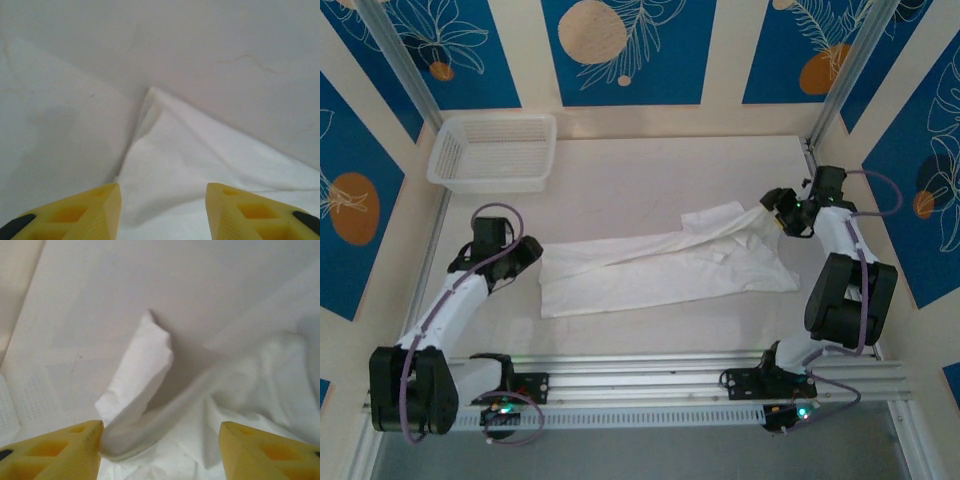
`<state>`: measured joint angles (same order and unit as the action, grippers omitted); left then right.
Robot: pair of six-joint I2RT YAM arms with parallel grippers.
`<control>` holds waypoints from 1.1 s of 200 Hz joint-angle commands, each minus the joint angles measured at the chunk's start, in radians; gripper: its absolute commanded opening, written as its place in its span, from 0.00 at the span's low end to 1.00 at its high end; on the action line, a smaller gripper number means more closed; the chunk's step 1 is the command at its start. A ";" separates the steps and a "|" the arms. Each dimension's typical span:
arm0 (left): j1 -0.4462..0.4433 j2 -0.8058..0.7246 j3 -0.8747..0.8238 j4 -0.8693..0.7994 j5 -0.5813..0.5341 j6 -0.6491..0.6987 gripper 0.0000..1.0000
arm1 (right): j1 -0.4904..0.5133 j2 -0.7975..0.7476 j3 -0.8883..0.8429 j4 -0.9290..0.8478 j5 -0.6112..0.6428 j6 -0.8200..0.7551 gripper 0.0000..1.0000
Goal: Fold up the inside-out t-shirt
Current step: Smooth out the T-shirt at the center of the table.
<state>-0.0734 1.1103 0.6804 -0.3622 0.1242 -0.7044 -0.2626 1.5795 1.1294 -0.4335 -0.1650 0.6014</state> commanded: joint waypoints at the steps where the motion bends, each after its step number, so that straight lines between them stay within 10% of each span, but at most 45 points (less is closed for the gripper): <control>1: -0.051 -0.017 0.026 -0.008 0.030 0.049 0.50 | 0.077 0.085 0.097 -0.010 0.078 -0.050 0.69; 38: -0.105 0.012 0.060 -0.032 -0.004 0.066 0.51 | 0.022 0.173 0.157 -0.020 0.080 0.030 0.54; 82: -0.125 0.074 0.074 -0.002 0.020 0.081 0.52 | -0.212 0.171 0.088 0.051 -0.141 0.105 0.64; 157: -0.193 0.116 0.126 0.024 -0.010 0.106 0.52 | 0.139 0.410 0.487 -0.194 0.133 -0.226 0.66; 220: -0.200 0.114 0.114 0.000 -0.032 0.113 0.53 | 0.236 0.684 0.762 -0.416 0.310 -0.372 0.67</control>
<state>-0.2607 1.2354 0.7837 -0.3458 0.1169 -0.6136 -0.0387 2.2166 1.8145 -0.7002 0.0475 0.3229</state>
